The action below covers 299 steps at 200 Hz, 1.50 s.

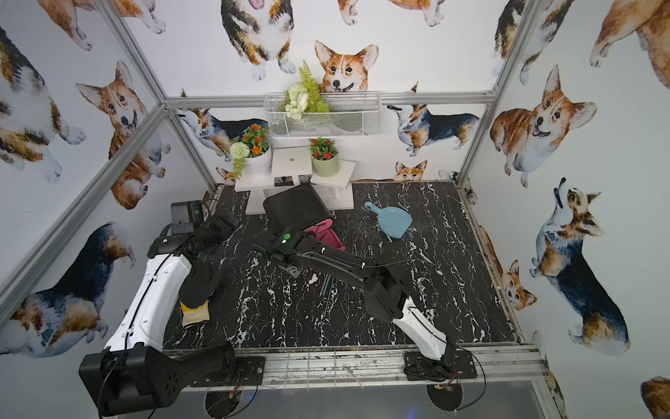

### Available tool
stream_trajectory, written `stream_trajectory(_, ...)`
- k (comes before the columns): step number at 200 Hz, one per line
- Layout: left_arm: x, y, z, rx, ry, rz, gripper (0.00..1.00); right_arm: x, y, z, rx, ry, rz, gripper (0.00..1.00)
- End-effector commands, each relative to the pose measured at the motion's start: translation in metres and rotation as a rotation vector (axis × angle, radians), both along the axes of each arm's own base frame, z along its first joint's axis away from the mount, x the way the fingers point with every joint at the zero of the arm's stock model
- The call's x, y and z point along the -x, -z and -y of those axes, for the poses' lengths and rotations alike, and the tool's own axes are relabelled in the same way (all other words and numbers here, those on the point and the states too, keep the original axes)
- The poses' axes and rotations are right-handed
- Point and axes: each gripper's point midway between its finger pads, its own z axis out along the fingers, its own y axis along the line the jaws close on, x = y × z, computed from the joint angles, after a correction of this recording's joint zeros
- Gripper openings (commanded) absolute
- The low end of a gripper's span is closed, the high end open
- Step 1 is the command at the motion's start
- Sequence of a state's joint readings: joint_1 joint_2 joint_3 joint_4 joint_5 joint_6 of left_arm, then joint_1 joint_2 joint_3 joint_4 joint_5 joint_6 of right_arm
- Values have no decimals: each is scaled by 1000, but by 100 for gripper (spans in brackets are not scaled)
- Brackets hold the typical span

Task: Please place the pencils in the drawer according to their color
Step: Adjust the pencil in the drawer.

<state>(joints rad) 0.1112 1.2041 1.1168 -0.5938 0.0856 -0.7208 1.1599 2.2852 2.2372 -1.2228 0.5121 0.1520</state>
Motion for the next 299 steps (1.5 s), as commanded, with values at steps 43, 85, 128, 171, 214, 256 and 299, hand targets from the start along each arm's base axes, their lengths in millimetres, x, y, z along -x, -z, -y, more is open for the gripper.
stream_trajectory(43, -3, -5, -1, -13, 3, 21, 100, 12, -12, -12, -91, -19, -35, 61)
stream_trajectory(85, -3, -4, -2, -14, 2, 18, 100, 21, -7, -16, -79, -48, -59, 62)
stream_trajectory(128, -3, -3, -1, -12, 2, 18, 100, 20, 2, -16, -53, -49, -67, 67)
stream_trajectory(171, -3, -5, -1, -12, 2, 21, 100, 19, 9, -15, -36, -39, -68, 67)
stream_trajectory(214, -2, -5, -1, -12, 2, 23, 100, 10, 9, -7, -33, -1, -64, 67)
stream_trajectory(256, -3, -4, -1, -12, 2, 20, 100, 5, 11, -3, -25, 13, -60, 66)
stream_trajectory(299, -3, -5, -1, -11, 3, 24, 100, 3, 10, -2, -24, 19, -50, 65)
